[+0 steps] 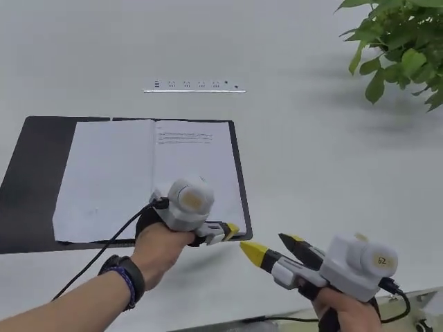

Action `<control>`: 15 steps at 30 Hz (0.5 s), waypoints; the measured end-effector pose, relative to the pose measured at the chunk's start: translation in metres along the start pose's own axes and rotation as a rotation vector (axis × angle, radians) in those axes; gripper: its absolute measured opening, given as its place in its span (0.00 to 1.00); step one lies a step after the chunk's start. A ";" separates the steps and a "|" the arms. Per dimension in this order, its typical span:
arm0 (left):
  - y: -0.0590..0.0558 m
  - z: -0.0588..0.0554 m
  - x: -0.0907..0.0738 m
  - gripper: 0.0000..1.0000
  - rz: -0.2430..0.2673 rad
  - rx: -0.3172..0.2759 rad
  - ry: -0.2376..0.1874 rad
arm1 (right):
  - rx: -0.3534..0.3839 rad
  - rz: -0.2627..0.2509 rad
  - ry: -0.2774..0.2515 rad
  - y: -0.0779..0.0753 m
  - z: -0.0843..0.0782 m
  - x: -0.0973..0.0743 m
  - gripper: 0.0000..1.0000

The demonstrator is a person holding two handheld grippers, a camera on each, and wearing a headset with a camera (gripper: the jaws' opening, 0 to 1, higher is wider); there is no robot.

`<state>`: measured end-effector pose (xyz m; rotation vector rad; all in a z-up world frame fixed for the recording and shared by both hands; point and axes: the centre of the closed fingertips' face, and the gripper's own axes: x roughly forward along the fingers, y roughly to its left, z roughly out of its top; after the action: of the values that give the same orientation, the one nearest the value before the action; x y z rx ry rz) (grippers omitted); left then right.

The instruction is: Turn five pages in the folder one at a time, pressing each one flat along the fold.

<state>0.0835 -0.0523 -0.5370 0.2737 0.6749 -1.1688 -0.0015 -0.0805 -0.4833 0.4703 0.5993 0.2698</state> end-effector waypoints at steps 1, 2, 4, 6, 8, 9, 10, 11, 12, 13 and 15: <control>0.000 -0.001 0.001 0.60 0.001 0.003 0.003 | 0.001 0.000 0.001 0.000 0.000 0.000 0.67; 0.004 -0.005 0.003 0.59 0.015 0.013 0.020 | 0.000 0.000 0.006 -0.001 -0.002 0.000 0.67; 0.007 -0.006 0.003 0.56 0.036 0.011 0.020 | -0.001 0.001 0.014 -0.002 -0.003 0.001 0.67; 0.008 -0.006 0.004 0.55 0.049 0.028 0.021 | 0.000 0.000 0.018 -0.002 -0.004 0.001 0.67; 0.006 -0.009 0.005 0.56 0.049 0.065 0.029 | 0.005 0.001 0.017 -0.002 -0.004 0.003 0.67; 0.008 -0.013 0.006 0.57 0.062 0.126 0.036 | 0.006 0.001 0.018 -0.003 -0.004 0.003 0.67; 0.007 -0.012 0.006 0.57 0.069 0.136 0.025 | 0.006 0.001 0.019 -0.002 -0.004 0.004 0.67; 0.007 -0.013 0.005 0.57 0.065 0.108 0.016 | 0.005 0.002 0.022 -0.002 -0.004 0.005 0.67; 0.007 -0.013 0.005 0.56 0.063 0.107 0.012 | 0.005 0.003 0.023 -0.002 -0.004 0.006 0.66; 0.008 -0.013 0.005 0.56 0.062 0.110 0.006 | 0.004 0.004 0.024 -0.001 -0.004 0.007 0.66; 0.009 -0.013 0.005 0.56 0.062 0.115 0.000 | 0.004 0.008 0.022 0.000 -0.003 0.008 0.66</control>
<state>0.0889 -0.0460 -0.5514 0.3897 0.5962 -1.1498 0.0028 -0.0768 -0.4896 0.4740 0.6197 0.2820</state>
